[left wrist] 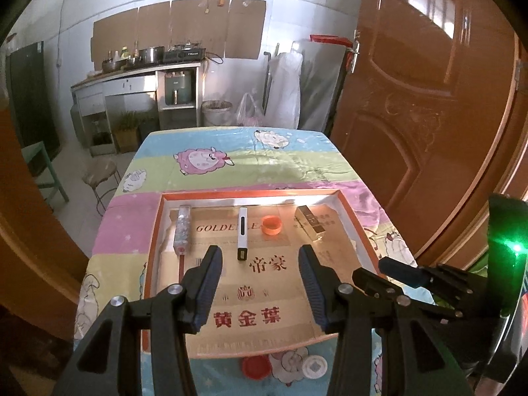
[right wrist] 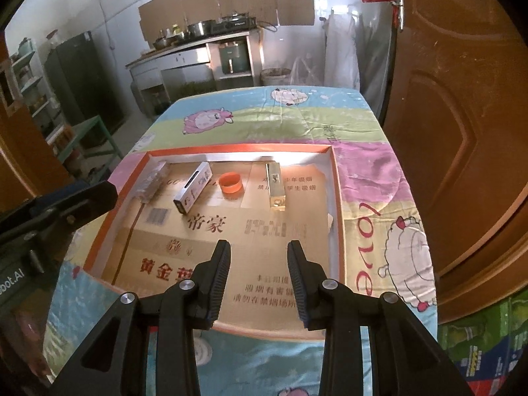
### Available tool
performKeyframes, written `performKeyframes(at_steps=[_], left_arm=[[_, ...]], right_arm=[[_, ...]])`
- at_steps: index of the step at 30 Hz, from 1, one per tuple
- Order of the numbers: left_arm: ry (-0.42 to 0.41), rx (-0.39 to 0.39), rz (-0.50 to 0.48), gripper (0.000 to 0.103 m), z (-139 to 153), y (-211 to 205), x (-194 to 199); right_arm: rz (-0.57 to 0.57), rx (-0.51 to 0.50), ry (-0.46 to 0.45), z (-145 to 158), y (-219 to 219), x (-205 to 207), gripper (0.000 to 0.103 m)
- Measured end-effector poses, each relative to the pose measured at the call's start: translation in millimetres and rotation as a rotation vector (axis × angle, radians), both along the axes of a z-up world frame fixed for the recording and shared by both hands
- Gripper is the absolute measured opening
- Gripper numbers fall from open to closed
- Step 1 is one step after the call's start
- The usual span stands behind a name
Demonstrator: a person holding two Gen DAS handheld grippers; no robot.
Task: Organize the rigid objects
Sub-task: 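Withdraw both tools up and away from the box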
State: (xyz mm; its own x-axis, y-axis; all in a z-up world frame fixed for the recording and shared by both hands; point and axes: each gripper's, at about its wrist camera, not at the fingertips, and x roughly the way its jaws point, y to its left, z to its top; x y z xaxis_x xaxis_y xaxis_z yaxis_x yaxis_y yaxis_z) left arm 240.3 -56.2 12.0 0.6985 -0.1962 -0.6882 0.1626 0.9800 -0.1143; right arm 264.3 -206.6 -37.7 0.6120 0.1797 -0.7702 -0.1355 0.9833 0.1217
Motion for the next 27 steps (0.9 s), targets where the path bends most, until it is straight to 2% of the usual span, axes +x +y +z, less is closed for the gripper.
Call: performKeyframes(at_steps=[14,27], left_arm=[[-0.052,0.008,-0.011,0.048,20,-2,-43],[-0.071,0.016,-0.008,0.048,23,6,-82]], right_arm=[[-0.007,-0.013,-0.05,23,0,-46,0.037],[-0.004,-0.025,-0.078,37,1,-86,0.037]])
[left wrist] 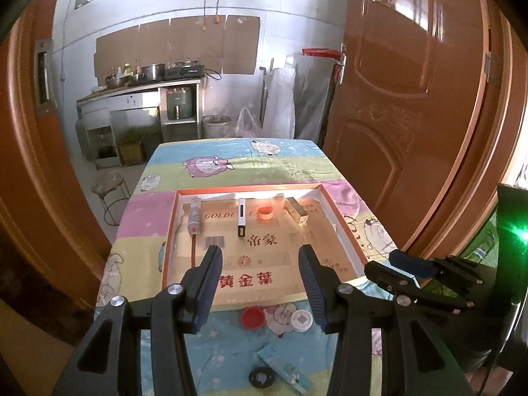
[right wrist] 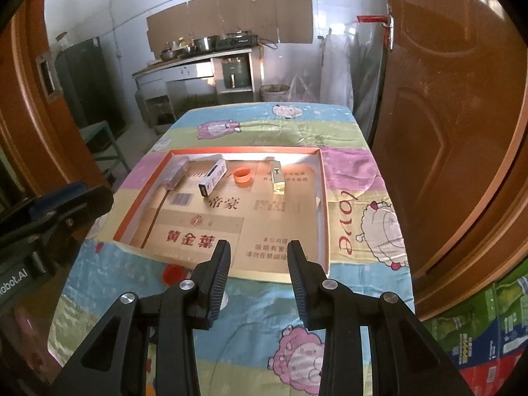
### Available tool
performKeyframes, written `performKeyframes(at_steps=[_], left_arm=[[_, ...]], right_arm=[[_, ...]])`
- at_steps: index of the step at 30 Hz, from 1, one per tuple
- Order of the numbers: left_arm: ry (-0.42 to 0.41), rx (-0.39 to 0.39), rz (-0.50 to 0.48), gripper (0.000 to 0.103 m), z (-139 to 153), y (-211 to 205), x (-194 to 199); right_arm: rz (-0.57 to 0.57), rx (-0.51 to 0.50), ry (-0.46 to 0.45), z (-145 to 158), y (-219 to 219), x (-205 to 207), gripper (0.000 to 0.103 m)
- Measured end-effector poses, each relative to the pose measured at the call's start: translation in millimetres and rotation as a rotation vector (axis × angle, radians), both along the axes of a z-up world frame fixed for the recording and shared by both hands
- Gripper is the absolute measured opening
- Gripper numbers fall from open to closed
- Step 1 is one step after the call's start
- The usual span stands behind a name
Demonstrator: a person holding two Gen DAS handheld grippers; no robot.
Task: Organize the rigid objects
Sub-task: 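Withdraw both tools up and away from the box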
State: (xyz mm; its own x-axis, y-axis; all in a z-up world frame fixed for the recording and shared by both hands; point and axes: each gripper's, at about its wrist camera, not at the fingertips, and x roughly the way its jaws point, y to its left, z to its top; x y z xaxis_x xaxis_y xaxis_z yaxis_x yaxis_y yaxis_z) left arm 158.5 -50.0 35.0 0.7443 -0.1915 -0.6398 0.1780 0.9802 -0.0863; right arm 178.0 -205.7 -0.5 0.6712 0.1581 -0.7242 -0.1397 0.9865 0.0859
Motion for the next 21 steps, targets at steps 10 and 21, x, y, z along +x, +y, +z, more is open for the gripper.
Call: performKeyframes(at_steps=[10,21], left_arm=[[-0.022,-0.009,0.003,0.048,1,15,-31],[-0.029,-0.039,0.016,0.048,-10,30,-59]], right_arm=[[0.013,-0.007,-0.021,5,6,-33,0.037],[0.053,-0.004,-0.039,-2,19,-71,0.037]])
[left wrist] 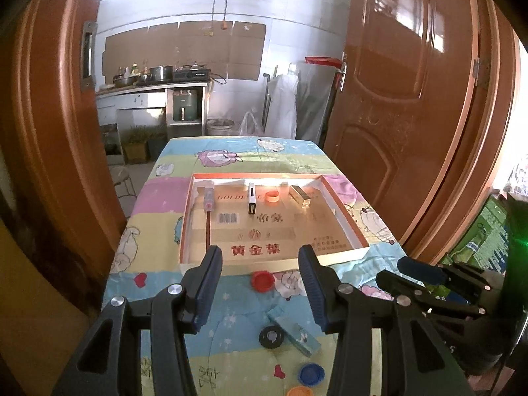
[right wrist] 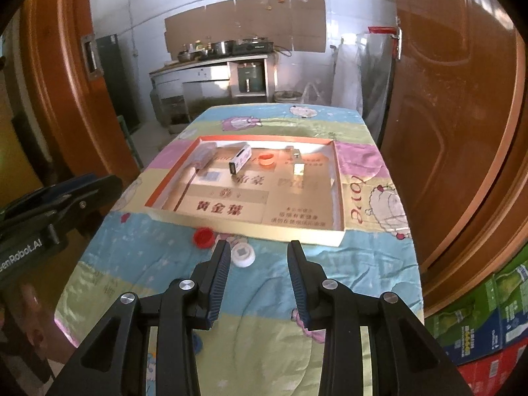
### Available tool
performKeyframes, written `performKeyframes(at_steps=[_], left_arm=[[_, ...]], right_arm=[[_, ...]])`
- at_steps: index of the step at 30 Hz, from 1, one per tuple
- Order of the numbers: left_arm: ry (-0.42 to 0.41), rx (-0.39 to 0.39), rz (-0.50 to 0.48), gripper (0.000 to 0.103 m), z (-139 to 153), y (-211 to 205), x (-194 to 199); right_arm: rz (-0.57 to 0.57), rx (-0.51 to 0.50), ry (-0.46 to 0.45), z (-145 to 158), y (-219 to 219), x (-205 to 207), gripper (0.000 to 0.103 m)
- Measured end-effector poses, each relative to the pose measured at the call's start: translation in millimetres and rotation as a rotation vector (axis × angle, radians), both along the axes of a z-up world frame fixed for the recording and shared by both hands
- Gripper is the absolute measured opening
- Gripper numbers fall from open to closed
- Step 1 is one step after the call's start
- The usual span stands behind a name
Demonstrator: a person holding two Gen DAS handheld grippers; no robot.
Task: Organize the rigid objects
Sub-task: 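Withdraw both tools up and away from the box, then move the left tool toward the orange cap while the right tool moves toward the blue cap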
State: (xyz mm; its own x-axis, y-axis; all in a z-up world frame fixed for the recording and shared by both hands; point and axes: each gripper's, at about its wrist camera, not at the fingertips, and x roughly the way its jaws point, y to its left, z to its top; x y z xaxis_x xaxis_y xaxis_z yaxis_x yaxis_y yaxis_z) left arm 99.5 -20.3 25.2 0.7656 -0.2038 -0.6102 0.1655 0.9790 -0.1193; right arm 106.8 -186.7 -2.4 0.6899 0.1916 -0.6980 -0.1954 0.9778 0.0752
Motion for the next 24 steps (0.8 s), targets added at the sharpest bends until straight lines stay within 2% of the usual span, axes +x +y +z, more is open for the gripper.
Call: performKeyframes(at_steps=[7,14,19,24], left_arm=[[-0.009,-0.007,-0.006,0.048,-11,4,-18],[-0.007,-0.017,-0.094,0.048,-33,-3,-41],[0.014,-0.006,-0.156,0.048,-64,-14,-64],[0.079,0.024,-0.223,0.049,-102,-27,-81]], right_arm=[[0.01,0.008,0.022,-16,6,-15,0.037],[0.01,0.0,0.031,-30,8,-21,0.037],[-0.002,0.009,0.053,-42,5,-21,0.037],[-0.008,0.013,0.069,-50,4,-21,0.037]])
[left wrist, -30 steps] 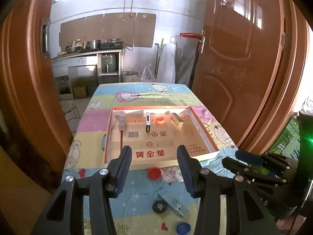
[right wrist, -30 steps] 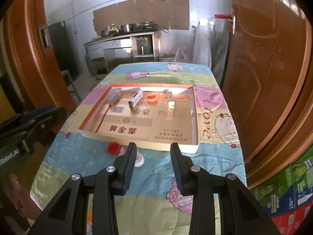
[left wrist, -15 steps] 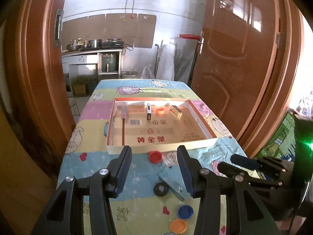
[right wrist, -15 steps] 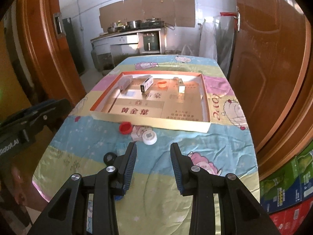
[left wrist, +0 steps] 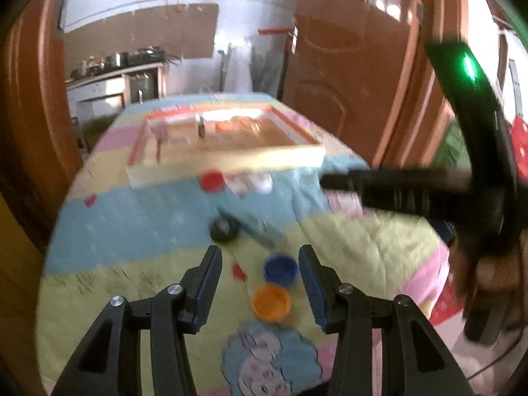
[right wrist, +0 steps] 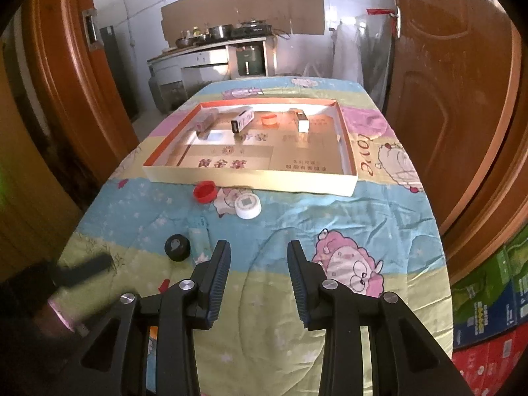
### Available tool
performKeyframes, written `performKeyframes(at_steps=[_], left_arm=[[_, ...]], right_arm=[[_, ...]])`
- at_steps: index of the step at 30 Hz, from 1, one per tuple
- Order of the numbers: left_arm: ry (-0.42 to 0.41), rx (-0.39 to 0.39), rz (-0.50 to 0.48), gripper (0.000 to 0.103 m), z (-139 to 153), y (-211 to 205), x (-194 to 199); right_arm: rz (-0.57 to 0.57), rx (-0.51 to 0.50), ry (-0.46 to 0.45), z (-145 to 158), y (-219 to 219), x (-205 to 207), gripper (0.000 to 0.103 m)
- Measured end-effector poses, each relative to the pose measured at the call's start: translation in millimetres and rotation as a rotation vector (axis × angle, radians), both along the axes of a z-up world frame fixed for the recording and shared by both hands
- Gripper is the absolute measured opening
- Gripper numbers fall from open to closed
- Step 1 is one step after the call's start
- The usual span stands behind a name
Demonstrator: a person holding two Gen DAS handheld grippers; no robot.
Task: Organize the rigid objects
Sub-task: 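Move the left tool toward the orange cap while the right tool moves toward the blue cap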
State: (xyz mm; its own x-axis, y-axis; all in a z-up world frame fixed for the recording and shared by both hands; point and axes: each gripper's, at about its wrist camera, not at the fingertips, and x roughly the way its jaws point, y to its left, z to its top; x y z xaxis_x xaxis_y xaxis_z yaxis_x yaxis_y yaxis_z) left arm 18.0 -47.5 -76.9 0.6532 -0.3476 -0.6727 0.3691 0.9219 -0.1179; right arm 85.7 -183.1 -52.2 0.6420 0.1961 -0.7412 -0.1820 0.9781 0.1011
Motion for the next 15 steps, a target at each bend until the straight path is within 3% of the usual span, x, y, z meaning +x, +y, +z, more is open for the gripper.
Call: performKeyframes(at_steps=[6,15], left_arm=[[0.032,0.03,-0.056,0.049,-30,-13,-14],[0.036,0.044,-0.006,0.049,-41,-8,-8]], right_arm=[[0.0,0.0,0.018,-9,0,0,0.037],[0.005,0.0,0.036,-17,2,-1,0.037]])
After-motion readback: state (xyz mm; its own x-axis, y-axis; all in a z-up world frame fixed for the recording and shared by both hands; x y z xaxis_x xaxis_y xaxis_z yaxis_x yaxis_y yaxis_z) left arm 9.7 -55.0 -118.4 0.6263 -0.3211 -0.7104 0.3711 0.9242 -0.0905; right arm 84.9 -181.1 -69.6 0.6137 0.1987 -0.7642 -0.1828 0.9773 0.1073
